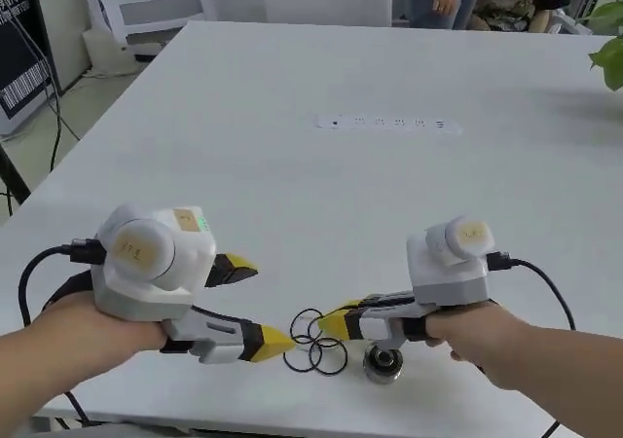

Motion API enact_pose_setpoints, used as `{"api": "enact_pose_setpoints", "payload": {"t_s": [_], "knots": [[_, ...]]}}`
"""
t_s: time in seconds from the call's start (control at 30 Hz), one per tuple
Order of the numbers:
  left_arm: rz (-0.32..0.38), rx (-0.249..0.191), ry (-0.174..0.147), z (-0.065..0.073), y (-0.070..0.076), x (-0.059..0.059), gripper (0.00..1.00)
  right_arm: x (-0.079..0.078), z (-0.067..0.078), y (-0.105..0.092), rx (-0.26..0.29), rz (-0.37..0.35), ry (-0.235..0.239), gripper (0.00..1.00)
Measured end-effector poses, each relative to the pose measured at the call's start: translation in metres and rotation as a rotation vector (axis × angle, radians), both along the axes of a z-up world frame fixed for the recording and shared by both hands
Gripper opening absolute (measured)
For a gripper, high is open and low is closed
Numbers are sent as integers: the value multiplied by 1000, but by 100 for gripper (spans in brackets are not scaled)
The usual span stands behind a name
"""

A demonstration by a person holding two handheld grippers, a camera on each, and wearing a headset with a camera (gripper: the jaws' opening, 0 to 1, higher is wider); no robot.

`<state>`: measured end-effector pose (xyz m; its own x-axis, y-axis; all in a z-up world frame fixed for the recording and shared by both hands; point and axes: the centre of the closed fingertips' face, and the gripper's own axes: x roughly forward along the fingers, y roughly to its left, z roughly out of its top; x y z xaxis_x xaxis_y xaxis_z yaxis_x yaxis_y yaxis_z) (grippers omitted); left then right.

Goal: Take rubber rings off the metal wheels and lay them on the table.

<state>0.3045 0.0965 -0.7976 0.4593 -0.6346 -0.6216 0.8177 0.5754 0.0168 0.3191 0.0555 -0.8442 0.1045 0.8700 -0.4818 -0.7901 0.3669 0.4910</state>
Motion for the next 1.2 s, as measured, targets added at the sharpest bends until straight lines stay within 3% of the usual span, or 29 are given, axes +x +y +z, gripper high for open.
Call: {"api": "enact_pose_setpoints", "payload": {"t_s": [0.2, 0.47, 0.7, 0.97, 1.2], "knots": [[3, -3, 2, 1, -1, -2, 60, 0, 10, -4, 17, -10, -22, 17], [9, -7, -4, 8, 1, -3, 61, 5, 35, -17, 64, -57, -69, 28], [10, -14, 2, 8, -3, -7, 62, 6, 45, -34, 63, -82, -97, 34], [14, -35, 2, 15, -7, -12, 64, 5, 66, -59, 77, -101, -204, 42], [15, -37, -19, 21, -7, -15, 66, -5, 72, -87, 44, -100, -284, 49]]}}
